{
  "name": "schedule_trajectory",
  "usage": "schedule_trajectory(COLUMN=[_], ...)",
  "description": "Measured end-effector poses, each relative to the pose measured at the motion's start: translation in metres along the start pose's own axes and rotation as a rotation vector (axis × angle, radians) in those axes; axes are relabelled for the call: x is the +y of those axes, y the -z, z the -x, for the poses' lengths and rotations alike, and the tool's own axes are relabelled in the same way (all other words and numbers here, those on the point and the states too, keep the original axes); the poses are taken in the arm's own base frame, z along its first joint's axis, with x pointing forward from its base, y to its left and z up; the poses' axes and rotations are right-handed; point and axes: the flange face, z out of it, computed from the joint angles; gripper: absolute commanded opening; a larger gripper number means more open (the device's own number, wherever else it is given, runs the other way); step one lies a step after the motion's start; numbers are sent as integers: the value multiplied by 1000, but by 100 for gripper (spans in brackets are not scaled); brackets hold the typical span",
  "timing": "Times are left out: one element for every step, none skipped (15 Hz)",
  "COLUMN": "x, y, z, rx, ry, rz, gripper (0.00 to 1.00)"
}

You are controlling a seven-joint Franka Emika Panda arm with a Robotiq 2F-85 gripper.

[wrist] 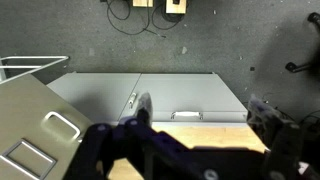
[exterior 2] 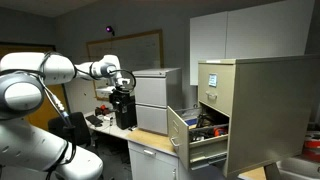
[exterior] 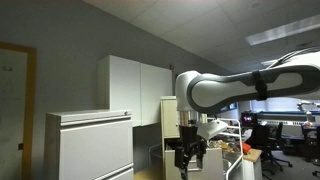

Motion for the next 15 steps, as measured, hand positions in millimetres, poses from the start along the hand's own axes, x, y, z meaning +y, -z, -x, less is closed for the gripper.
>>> schedule_trajectory(x=[0,0,0,0,0,0,0,0,0,0,0,0,2,5,9], y=[1,1,2,3,3,3,3,3,3,3,3,2,1,-1,-3], z=[0,0,0,0,0,0,0,0,0,0,0,0,-1,-4,-8], rx=[4,6,8,9,9,9,9,9,9,9,9,9,11,19,33], ry=[0,0,0,0,0,0,0,0,0,0,0,0,-8,-25,-42], rz=[-1,-1,-1,-2,-2,-2,-2,-2,-2,-2,-2,0,7,16,33], gripper=[100,100,100,100,100,100,100,100,100,100,100,100,100,100,100])
